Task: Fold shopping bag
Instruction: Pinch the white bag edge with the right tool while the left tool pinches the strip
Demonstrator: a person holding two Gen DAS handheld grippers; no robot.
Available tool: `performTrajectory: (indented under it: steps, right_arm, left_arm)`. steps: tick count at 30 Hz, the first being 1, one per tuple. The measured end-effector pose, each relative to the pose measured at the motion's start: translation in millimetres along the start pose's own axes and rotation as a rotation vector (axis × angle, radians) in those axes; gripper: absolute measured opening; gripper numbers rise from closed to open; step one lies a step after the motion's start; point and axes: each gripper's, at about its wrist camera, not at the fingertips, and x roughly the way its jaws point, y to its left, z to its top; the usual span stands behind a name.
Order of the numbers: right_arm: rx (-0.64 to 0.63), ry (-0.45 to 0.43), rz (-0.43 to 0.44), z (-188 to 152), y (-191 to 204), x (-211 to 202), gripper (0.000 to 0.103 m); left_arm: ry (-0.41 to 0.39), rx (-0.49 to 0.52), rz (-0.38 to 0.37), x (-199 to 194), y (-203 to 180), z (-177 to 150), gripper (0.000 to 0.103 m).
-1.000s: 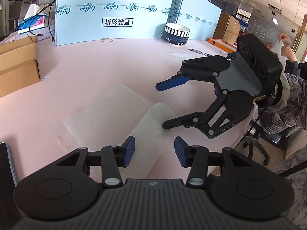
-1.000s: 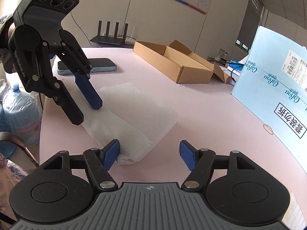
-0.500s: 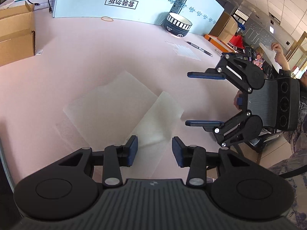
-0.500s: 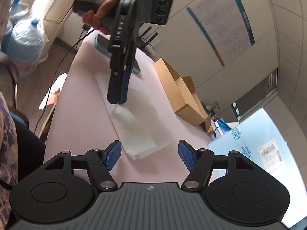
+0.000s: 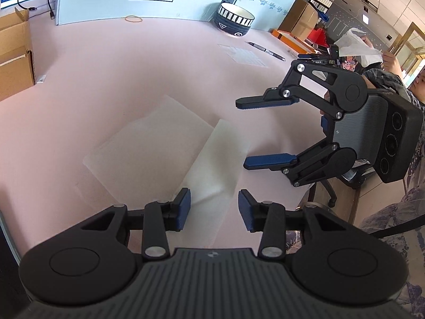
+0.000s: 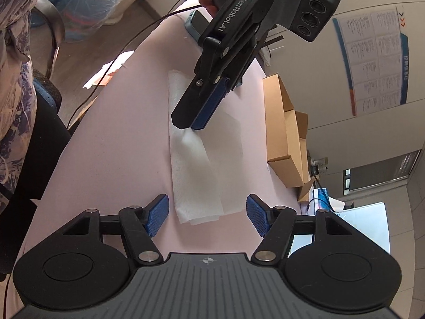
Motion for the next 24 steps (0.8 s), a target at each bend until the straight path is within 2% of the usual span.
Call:
performTrajectory:
  steps: [1,3,8,10,13,20,24]
  right_arm:
    - [0.0,-0.001,-0.002,0.9,0.3,-0.2,0.061]
    - [0.002,-0.005,-0.002,2.4,2.3,0.0,0.052]
    - [-0.024,-0.005,0.021,3.8,13.0,6.3,0.016]
    - [-0.022,-0.004,0.037,3.2,16.2,10.6,0.007]
    - [0.034,0.0,0.058,3.1,13.1,12.8,0.007]
    - [0.381,0.008,0.201,-4.8,-30.3,13.9,0.006]
    - [0.472,0.011,0.247,-8.6,-43.6,9.4,0.006]
  left_arm:
    - [0.0,0.002,-0.005,-0.2,0.8,-0.2,0.037]
    - [0.0,0.007,-0.015,-0.6,2.4,-0.6,0.037]
    - [0.011,0.025,-0.029,-1.9,4.4,-0.4,0.037]
    - [0.015,0.037,-0.026,-2.4,3.3,-0.2,0.037]
    - [0.012,0.082,0.013,-4.0,-5.2,-1.9,0.037]
    - [-0.049,0.464,0.356,-8.0,-80.5,-21.7,0.038]
    - [-0.022,0.654,0.413,4.7,-108.5,-34.7,0.039]
